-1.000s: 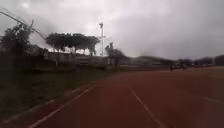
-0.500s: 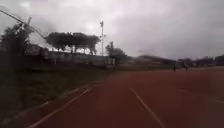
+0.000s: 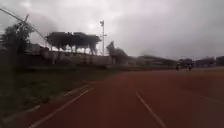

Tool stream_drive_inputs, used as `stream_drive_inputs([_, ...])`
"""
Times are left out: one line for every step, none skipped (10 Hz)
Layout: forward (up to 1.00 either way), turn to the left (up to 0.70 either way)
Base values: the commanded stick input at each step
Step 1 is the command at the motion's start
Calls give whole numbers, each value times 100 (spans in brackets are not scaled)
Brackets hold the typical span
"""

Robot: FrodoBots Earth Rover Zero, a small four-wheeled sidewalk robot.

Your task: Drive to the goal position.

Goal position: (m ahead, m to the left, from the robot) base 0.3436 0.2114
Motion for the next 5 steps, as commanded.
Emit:
stream_drive_inputs([50, 0])
stream_drive_inputs([50, 0])
stream_drive_inputs([50, 0])
stream_drive_inputs([50, 0])
stream_drive_inputs([50, -4])
